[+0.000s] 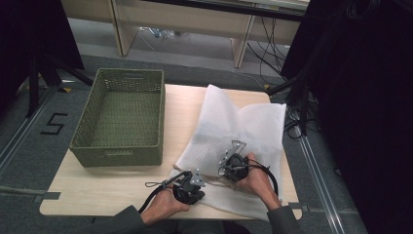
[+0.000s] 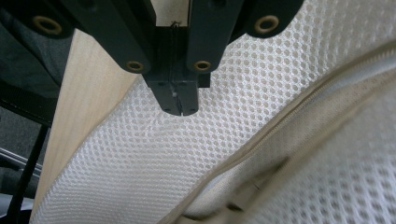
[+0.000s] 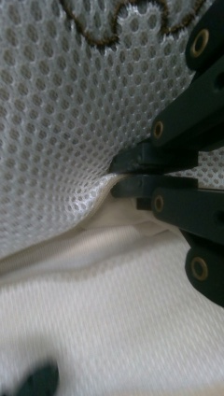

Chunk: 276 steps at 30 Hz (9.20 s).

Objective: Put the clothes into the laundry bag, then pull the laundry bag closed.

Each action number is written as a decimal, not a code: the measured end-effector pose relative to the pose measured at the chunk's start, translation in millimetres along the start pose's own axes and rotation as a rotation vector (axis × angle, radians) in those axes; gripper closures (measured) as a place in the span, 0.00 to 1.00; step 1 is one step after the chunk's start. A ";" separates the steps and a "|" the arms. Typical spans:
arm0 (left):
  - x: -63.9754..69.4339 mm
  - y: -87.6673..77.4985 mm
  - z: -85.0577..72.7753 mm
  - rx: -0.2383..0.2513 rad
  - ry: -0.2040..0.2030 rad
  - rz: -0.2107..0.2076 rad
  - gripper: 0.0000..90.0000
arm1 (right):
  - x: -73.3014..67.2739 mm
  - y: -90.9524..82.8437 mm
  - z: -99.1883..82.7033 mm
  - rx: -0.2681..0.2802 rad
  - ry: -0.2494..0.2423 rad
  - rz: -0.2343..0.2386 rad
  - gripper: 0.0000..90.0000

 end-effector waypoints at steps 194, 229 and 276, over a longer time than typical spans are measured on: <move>-27.4 -49.6 -36.7 0.150 -0.316 0.093 0.90 | -72.6 -24.9 87.4 0.172 -0.067 0.324 0.90; -29.4 -52.4 -36.0 0.170 -0.328 0.071 0.91 | -71.7 -21.5 77.5 0.141 -0.101 0.300 0.97; -34.5 -55.8 -35.3 0.197 -0.349 -0.039 0.95 | -75.4 -32.4 62.7 0.163 -0.140 0.272 0.98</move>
Point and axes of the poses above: each handheld gripper's, and its own axes: y roughly forward along the jaws, z roughly out of its top, x roughly to its right, the point moved 2 cm from there along y, roughly forward along the jaws, and after that the axes turned 13 degrees about y, right-handed, at the moved point
